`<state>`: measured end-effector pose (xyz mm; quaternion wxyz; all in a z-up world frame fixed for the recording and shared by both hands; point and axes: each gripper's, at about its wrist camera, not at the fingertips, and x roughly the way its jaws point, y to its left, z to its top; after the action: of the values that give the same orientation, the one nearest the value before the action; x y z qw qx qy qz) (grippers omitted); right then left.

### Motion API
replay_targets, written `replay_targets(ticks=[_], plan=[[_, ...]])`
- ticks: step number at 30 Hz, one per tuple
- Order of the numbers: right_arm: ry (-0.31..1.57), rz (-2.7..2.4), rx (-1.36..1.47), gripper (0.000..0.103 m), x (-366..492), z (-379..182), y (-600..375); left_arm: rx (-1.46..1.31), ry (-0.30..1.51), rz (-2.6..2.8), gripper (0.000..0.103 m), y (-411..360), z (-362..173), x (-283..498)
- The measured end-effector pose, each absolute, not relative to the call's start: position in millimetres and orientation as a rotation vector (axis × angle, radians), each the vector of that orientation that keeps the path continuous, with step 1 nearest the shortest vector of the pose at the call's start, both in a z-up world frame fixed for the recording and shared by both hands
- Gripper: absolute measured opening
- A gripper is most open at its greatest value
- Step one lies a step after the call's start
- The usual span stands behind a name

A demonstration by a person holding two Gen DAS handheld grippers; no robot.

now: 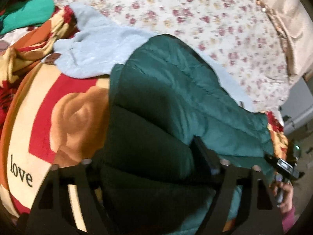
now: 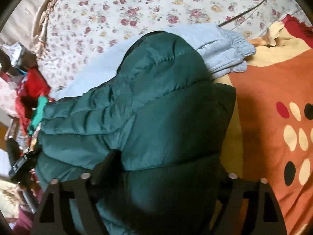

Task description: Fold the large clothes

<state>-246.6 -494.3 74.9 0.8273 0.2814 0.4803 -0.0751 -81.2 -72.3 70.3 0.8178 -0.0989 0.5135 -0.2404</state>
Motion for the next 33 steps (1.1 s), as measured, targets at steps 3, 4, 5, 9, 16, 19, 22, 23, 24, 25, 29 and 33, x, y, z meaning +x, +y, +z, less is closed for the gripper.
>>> replay_targets(ticks=[3, 4, 5, 9, 16, 19, 22, 23, 24, 25, 29, 33], plan=[[1.011, -0.205, 0.575, 0.083, -249.1, 81.4, -488.7, -0.181, 1.072, -0.479, 0.084, -71.8, 75.7, -88.1], [1.01, -0.227, 0.549, 0.083, -251.1, 87.6, -485.2, -0.156, 1.064, -0.466, 0.084, -71.9, 79.2, -92.0], [1.007, -0.242, 0.53, 0.083, -253.7, 92.4, -483.9, -0.128, 1.048, -0.451, 0.084, -71.8, 85.6, -98.0], [0.951, -0.322, 0.44, 0.083, -272.5, 121.9, -472.7, -0.079, 0.964, -0.411, 0.084, -63.3, 108.9, -120.2], [0.859, -0.325, 0.362, 0.091, -284.2, 155.8, -432.7, -0.048, 0.914, -0.397, 0.084, -81.6, 127.8, -147.1], [0.858, -0.298, 0.358, 0.091, -283.8, 154.0, -409.0, -0.008, 0.901, -0.406, 0.084, -98.7, 131.2, -160.2], [0.842, -0.295, 0.355, 0.091, -282.1, 153.2, -388.6, 0.007, 0.882, -0.417, 0.084, -111.3, 133.5, -173.3], [0.838, -0.292, 0.354, 0.091, -282.5, 152.6, -382.9, 0.009, 0.875, -0.418, 0.084, -114.6, 134.2, -177.0], [0.834, -0.287, 0.353, 0.091, -281.7, 152.1, -377.0, 0.012, 0.87, -0.422, 0.084, -118.0, 134.8, -180.8], [0.831, -0.284, 0.345, 0.091, -279.9, 151.6, -369.8, 0.015, 0.867, -0.425, 0.084, -120.9, 135.3, -183.5], [0.827, -0.287, 0.315, 0.091, -277.5, 152.0, -349.4, 0.035, 0.849, -0.426, 0.084, -129.6, 136.4, -193.4], [0.821, -0.283, 0.298, 0.091, -274.7, 151.8, -335.8, 0.054, 0.828, -0.409, 0.084, -133.1, 137.1, -199.8]])
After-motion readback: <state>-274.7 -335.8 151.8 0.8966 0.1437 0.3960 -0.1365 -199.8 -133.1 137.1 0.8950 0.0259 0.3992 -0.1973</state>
